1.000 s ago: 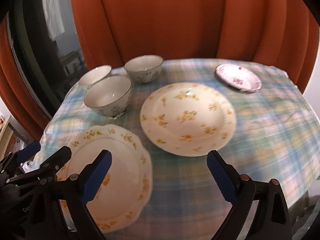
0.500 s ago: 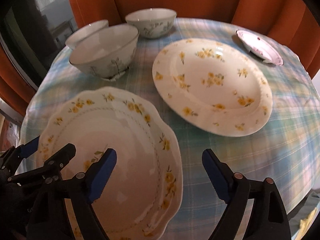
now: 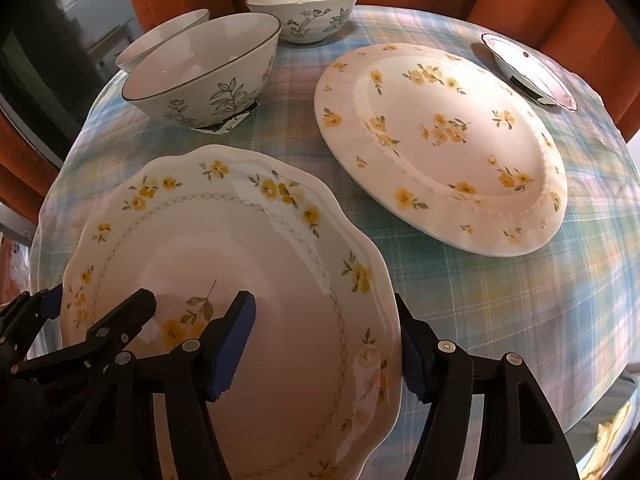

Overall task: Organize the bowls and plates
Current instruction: 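Carry the held plate with both grippers toward the flatter yellow-flowered plate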

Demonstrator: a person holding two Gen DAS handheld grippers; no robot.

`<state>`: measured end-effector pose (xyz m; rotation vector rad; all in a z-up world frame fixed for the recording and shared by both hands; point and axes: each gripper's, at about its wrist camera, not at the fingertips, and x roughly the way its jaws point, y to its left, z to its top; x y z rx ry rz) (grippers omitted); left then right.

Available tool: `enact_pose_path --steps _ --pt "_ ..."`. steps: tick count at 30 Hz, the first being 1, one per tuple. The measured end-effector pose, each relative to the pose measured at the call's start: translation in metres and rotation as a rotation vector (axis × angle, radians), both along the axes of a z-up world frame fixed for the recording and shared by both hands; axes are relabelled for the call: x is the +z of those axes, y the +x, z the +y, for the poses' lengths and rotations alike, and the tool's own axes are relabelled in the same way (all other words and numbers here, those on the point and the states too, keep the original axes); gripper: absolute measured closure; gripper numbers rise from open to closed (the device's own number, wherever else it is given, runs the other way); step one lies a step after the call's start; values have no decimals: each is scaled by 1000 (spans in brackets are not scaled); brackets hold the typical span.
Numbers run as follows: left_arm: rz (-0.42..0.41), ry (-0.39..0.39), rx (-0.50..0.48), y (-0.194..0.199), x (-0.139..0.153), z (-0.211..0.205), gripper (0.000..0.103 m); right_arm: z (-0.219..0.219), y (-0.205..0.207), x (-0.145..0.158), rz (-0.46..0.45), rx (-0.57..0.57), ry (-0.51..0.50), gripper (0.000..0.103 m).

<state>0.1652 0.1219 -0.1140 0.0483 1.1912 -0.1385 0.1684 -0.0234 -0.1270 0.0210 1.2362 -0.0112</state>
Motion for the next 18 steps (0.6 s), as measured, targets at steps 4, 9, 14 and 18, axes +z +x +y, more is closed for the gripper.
enact_pose_path --steps 4,9,14,18 --pt "24 -17 4 1 4 2 29 4 2 7 21 11 -27 34" --pt "-12 -34 13 -4 20 1 29 3 1 26 -6 38 -38 34" --pt "-48 -20 15 -6 32 -6 29 -2 0 41 -31 50 -37 34" --pt "-82 -12 18 -6 40 -19 29 -14 2 50 -50 48 -23 34"
